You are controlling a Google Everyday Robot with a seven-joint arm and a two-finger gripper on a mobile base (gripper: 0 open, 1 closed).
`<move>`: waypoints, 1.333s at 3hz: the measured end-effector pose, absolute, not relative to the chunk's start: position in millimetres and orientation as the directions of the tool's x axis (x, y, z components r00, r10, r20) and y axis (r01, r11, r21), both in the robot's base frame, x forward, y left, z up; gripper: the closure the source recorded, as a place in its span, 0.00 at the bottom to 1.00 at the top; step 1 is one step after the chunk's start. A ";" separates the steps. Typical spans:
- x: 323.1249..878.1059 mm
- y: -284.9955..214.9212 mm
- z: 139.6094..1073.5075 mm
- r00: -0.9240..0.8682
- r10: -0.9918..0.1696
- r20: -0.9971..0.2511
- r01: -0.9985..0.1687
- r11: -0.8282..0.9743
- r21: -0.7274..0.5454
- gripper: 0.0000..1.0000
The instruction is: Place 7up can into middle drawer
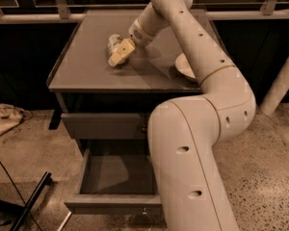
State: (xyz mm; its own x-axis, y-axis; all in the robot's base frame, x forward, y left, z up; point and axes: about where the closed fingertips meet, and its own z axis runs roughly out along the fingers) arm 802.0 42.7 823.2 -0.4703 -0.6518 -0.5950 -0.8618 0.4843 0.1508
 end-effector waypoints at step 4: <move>805.3 85.8 828.3 -0.474 -0.684 -0.554 -0.864 0.484 0.141 0.00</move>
Offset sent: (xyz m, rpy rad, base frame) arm 0.0408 0.0256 0.0320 -0.0327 0.0143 -0.0128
